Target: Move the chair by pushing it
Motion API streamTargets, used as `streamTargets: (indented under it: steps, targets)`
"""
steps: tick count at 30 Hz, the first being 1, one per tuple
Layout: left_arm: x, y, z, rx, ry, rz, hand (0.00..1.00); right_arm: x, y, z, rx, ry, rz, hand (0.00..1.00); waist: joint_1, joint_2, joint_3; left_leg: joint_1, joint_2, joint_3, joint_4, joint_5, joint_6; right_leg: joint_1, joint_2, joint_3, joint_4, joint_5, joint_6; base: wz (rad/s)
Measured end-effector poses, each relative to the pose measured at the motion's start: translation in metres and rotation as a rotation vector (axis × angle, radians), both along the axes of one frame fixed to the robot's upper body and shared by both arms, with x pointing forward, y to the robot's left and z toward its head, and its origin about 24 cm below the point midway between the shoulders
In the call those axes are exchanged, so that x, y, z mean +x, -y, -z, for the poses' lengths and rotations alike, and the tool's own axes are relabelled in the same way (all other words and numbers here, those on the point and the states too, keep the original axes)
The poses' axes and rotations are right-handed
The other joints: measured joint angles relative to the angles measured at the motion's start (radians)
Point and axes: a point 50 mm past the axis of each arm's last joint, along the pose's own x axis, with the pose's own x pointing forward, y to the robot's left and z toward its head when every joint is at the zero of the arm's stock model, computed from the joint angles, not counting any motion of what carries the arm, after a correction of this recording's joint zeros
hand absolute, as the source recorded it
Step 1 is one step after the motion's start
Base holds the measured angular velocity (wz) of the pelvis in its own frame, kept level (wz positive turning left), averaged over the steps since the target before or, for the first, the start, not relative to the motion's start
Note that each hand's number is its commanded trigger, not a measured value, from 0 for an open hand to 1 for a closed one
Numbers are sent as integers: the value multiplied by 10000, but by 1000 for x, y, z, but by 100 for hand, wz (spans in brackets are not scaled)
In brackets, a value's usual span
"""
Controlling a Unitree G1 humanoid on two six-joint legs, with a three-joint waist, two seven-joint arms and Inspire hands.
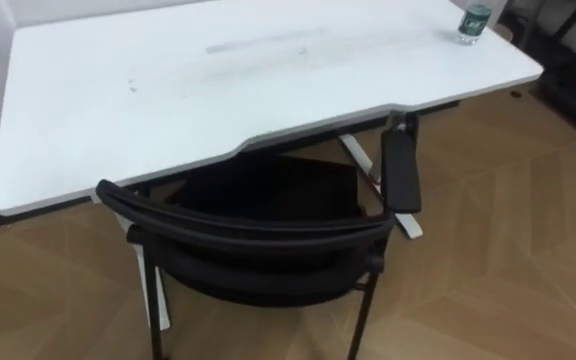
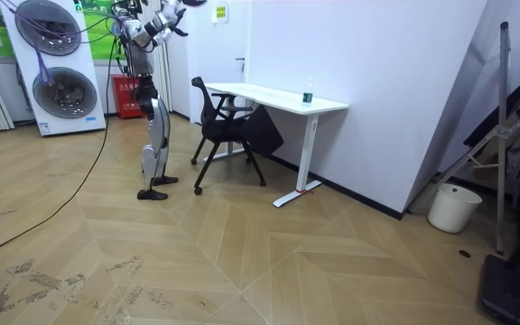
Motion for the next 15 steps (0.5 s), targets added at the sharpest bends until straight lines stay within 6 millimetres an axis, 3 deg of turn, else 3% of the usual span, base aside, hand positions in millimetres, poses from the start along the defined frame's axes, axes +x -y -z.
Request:
streamTargets:
  steps: [3, 5, 9, 12, 14, 15]
  targets:
    - [-25, -21, 1, -829, 975, -953, 0, -19, 22, -9, 1453, 1477, -27, 0, -207, -109, -81, 27, -3, 70, 32, -82, -126, -10, -17, 7, -4, -243, -46, -7]
    - [-45, -34, 6, -1611, 1789, -1521, 0, -43, 42, -12, 2731, 2829, 241, 0, -363, -119, -102, 26, 6, 69, 56, -100, -161, -14, -8, 5, 0, -366, -12, 0]
    - [-75, -49, 20, -2529, 2615, -2635, 0, -79, 79, 1, 5142, 4832, 755, 0, -514, -42, -139, 54, -11, 74, 13, -110, -177, 0, -9, 36, -1, -372, -14, 0]
    - [-98, -59, 57, -3790, 2912, -3662, 0, -105, 108, 32, 7196, 5746, 1831, 0, -546, 115, -141, 182, -20, 173, -90, -85, -134, 33, -17, 141, 13, -354, -43, -10]
    - [-118, -58, 103, -5480, 3409, -4412, 0, -125, 122, 74, 8736, 6064, 2681, 0, -568, 164, -106, 248, -27, 221, -146, -121, -199, 54, -12, 216, -4, -377, -39, -8]
    - [-121, -56, 114, -5958, 3597, -4529, 0, -131, 124, 88, 9162, 6117, 2894, 0, -566, 173, -101, 252, -21, 231, -145, -122, -203, 54, -5, 228, 1, -384, -46, -4]
